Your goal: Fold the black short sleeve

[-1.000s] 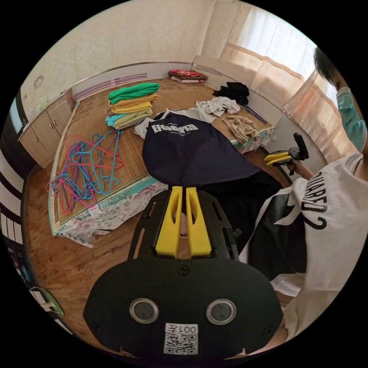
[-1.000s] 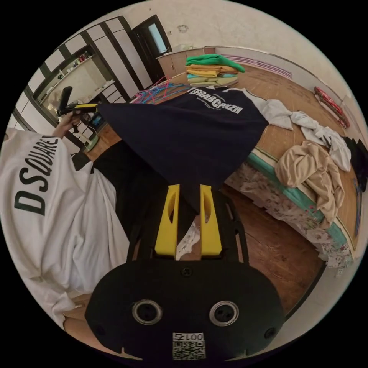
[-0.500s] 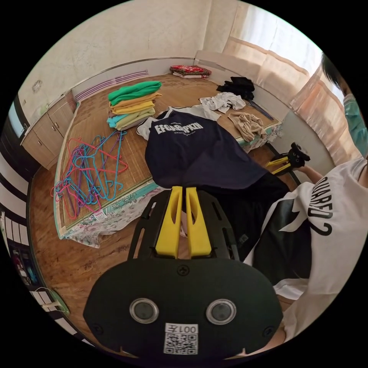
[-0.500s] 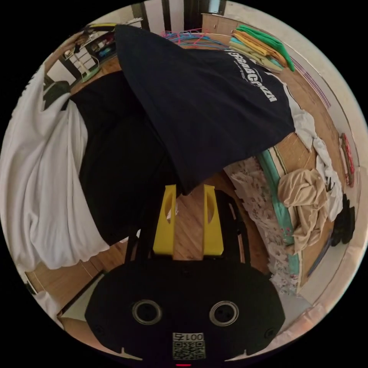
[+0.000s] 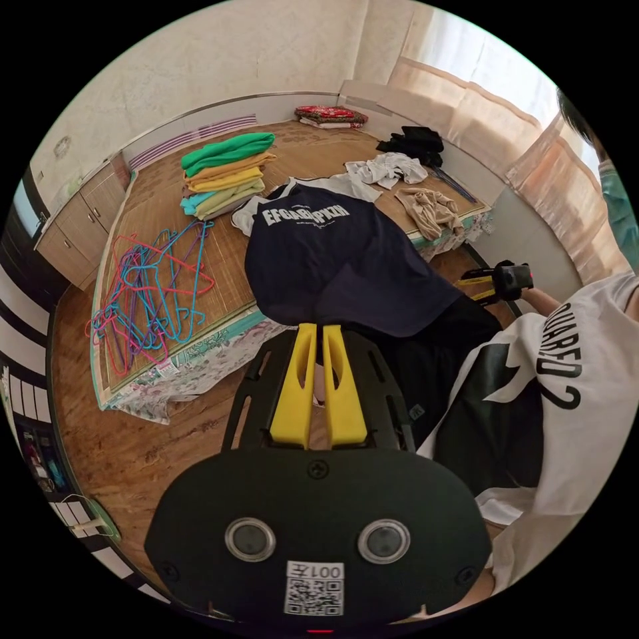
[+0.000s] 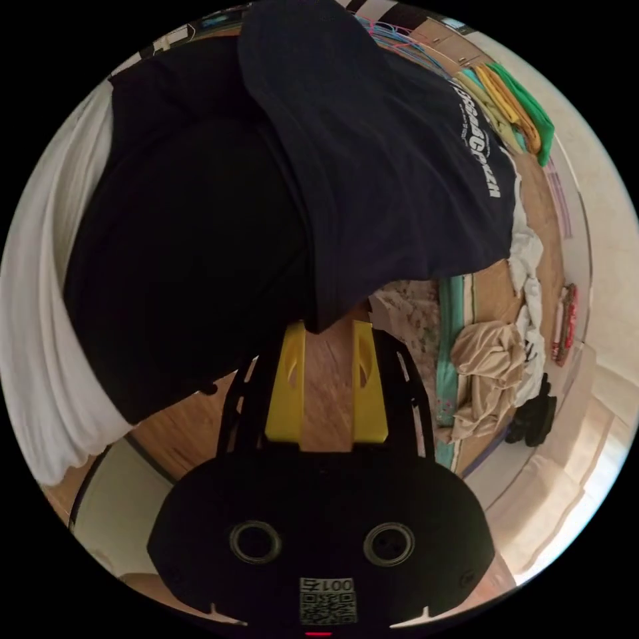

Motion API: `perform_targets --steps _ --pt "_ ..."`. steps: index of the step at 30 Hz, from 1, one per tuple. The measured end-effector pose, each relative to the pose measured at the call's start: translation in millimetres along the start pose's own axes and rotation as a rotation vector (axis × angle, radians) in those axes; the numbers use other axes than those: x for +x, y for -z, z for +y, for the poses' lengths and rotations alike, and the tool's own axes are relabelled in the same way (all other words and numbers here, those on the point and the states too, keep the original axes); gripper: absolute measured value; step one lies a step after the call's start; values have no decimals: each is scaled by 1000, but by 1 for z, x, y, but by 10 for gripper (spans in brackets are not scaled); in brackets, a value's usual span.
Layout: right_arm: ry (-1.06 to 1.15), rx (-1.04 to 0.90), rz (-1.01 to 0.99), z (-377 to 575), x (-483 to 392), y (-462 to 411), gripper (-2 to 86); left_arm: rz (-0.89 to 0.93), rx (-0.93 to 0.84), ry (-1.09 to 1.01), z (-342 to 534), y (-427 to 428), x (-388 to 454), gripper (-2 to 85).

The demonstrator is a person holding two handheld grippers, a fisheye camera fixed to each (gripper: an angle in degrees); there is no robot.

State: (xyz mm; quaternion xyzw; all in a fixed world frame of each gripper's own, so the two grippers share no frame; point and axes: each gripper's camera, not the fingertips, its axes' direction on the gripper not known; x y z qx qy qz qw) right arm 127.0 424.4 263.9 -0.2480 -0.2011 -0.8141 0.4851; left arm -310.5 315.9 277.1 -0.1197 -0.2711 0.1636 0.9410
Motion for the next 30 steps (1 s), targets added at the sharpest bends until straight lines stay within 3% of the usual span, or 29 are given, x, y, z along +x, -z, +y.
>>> perform_targets --steps 9,14,19,22,25,28,30 --pt "-193 109 244 22 -3 9 40 -4 12 -2 11 0 -3 -10" --pt "-451 241 159 88 33 37 32 38 16 2 27 0 -8 -10" --pt "-607 219 29 164 47 38 30 185 -45 -103 46 -12 15 -10" --pt "-865 263 -65 207 68 22 29 283 61 -50 49 -30 11 -10" --pt "-1036 452 -257 225 115 8 28 288 191 16 16 -42 -29 -10" --pt "-990 579 -155 207 188 23 28 245 374 19 -56 -27 -87 -10" --pt "-965 656 -22 193 233 58 28 93 526 -20 -105 12 -102 -10"
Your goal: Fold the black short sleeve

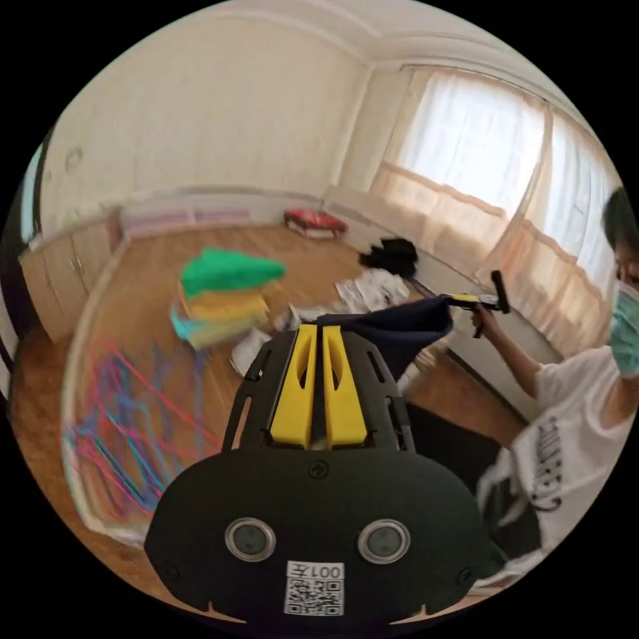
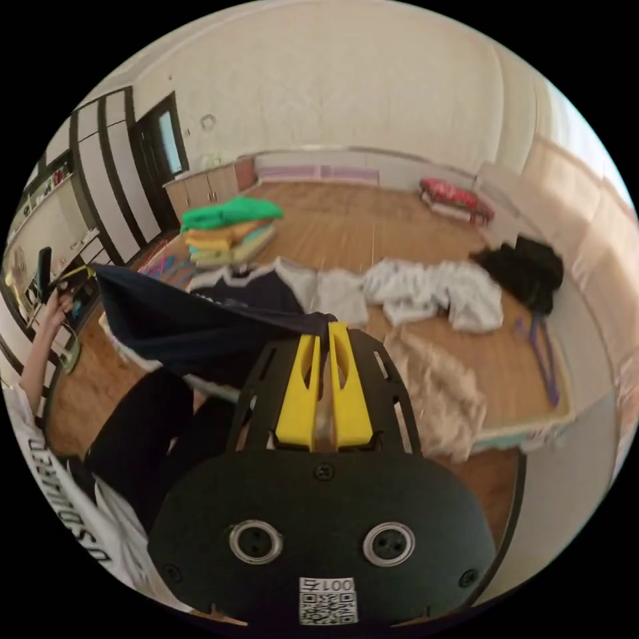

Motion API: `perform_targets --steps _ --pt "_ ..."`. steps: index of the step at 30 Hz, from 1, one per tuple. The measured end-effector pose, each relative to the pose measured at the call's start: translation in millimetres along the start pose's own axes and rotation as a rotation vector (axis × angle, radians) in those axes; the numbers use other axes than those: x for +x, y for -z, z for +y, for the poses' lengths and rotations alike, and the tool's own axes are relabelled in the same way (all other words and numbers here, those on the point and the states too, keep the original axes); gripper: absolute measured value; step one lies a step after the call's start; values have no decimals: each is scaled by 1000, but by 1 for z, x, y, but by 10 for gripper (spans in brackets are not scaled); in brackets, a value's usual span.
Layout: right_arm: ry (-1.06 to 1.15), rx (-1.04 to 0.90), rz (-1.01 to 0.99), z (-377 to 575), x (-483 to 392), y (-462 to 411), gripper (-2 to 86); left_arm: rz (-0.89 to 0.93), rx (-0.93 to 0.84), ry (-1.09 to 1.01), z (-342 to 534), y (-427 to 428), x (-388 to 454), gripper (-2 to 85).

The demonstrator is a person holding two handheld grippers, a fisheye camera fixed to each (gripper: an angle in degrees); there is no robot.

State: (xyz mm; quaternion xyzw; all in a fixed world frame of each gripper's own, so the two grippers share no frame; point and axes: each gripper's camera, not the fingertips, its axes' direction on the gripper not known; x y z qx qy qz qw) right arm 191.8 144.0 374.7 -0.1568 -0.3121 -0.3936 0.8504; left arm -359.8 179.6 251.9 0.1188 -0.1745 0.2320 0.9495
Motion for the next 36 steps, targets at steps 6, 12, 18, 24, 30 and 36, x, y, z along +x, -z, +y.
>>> perform_targets --steps 6,12,18,24,30,36 --pt "82 343 166 -103 2 103 27 -307 293 -239 -154 82 52 -10" --pt "153 410 145 -64 9 160 25 -339 219 -320 -159 115 86 -10" --pt "307 228 87 3 0 160 25 -268 -14 -312 -87 106 105 -10" --pt "371 -153 0 95 -2 93 25 -5 -282 -275 56 54 116 -10" --pt "-43 -271 -364 170 38 12 24 109 -422 -2 171 -20 104 -10" --pt "-21 -168 -413 157 65 48 24 121 -298 -43 147 9 117 -10"
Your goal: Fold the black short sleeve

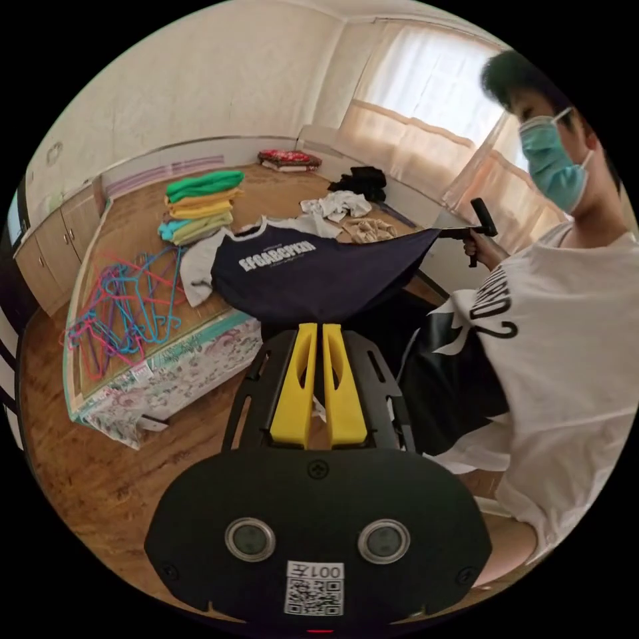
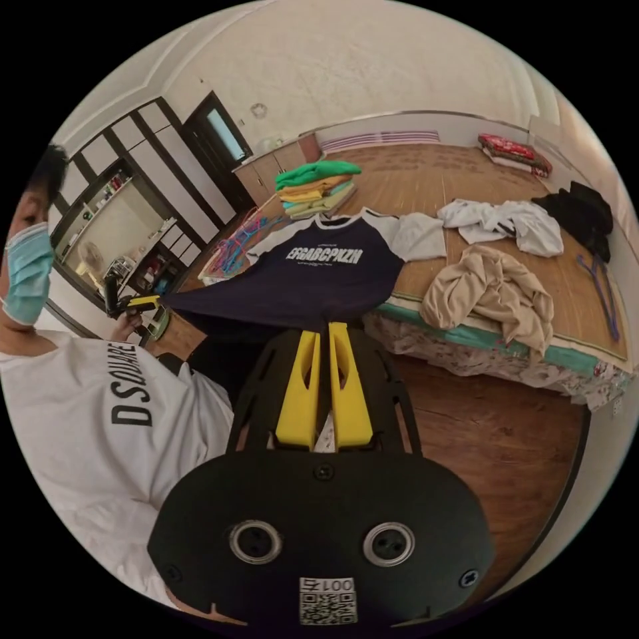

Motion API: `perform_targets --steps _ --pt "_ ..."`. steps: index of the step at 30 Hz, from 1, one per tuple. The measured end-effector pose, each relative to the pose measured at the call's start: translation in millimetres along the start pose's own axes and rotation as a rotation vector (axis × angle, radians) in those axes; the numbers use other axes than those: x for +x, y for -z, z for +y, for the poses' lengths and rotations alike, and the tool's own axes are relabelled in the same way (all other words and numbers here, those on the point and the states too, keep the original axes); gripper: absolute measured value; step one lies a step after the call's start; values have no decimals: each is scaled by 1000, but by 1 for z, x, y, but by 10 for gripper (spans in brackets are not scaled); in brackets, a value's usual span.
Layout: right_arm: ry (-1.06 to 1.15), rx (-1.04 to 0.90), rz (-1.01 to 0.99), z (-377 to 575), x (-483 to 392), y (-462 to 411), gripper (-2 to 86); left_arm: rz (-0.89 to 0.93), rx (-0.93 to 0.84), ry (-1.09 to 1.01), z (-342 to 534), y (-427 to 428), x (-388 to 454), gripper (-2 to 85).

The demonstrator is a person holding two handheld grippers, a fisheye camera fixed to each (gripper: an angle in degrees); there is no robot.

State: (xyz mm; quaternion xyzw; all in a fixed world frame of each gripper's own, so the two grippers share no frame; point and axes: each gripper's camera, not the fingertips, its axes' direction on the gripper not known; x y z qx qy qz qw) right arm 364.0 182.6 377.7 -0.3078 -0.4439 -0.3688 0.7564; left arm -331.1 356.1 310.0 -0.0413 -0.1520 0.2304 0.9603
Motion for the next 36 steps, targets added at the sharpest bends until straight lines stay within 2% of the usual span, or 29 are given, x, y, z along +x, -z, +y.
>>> perform_targets --steps 2,4,9,13,16,20,24,26,28,31,36 --pt "17 25 7 -9 -2 18 24 -3 59 -38 -16 14 9 -10" --pt "49 -1 8 -13 -3 20 24 5 41 -60 -27 10 13 -10" --pt "109 -287 37 -2 6 -38 25 37 -214 -81 -29 -62 13 -10" --pt "56 -418 94 37 29 -112 27 210 -404 66 -5 -153 1 -10" --pt "7 -485 42 58 47 -145 29 320 -452 131 4 -191 -7 -10" --pt "21 -525 -69 66 69 -154 26 215 -570 283 13 -204 -30 -10" --pt "-17 -385 36 39 92 -143 25 47 -462 340 -25 -200 -41 -13" --pt "-31 -195 130 -1 106 -140 29 -44 -359 243 -86 -218 -35 -15" --pt "-34 -50 128 -36 119 -146 38 -73 -296 146 -141 -244 -27 -14" --pt "-26 114 80 -103 143 -177 66 -41 -202 -27 -238 -305 -8 -14" --pt "-81 80 352 -205 180 -253 89 92 -155 -211 -379 -428 28 -13"
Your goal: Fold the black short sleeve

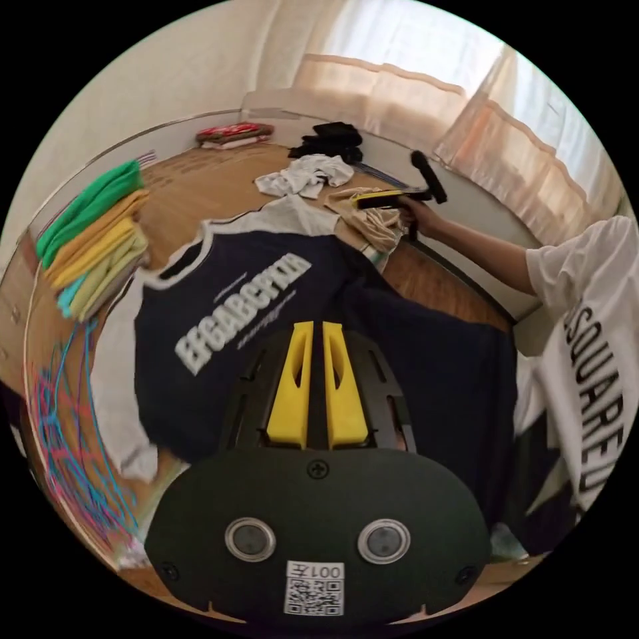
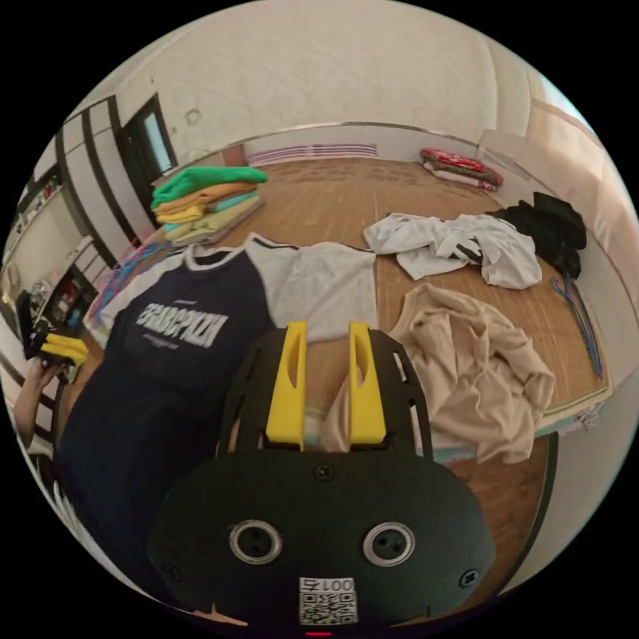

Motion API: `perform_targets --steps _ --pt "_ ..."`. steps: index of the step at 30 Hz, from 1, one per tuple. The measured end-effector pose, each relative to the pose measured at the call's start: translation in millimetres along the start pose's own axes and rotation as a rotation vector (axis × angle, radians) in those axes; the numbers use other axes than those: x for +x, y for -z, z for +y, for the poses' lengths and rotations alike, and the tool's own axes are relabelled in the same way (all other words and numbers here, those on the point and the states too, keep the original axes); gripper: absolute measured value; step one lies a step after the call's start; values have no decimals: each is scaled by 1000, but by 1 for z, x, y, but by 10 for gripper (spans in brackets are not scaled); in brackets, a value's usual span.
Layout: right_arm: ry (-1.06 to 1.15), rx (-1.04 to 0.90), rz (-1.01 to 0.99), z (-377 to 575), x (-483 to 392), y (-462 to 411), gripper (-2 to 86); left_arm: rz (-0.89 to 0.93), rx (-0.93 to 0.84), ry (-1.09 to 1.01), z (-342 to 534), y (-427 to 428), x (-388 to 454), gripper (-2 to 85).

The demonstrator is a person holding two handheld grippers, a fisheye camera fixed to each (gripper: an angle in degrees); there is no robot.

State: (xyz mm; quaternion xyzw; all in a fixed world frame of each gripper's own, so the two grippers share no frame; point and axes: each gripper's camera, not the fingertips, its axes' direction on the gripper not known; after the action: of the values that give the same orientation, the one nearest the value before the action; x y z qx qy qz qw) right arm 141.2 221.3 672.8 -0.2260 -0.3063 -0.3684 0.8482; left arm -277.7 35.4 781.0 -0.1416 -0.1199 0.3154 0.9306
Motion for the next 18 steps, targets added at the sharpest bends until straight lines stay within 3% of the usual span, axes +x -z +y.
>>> perform_targets --steps 4,8,10,14,18 --pt "-137 -181 24 -56 14 -69 105 -114 -23 -64 -115 -81 -6 -7" --pt "-135 -303 246 -70 10 -106 121 -102 -32 -54 -205 -146 -28 -5" --pt "-119 -259 281 -72 9 -107 128 -99 -55 -65 -239 -172 -35 -7" --pt "-140 -246 103 -77 23 -111 83 -209 -128 -75 -303 -223 -45 -9" --pt "-169 -226 64 -81 32 -106 44 -200 -225 -42 -336 -263 -54 -10"
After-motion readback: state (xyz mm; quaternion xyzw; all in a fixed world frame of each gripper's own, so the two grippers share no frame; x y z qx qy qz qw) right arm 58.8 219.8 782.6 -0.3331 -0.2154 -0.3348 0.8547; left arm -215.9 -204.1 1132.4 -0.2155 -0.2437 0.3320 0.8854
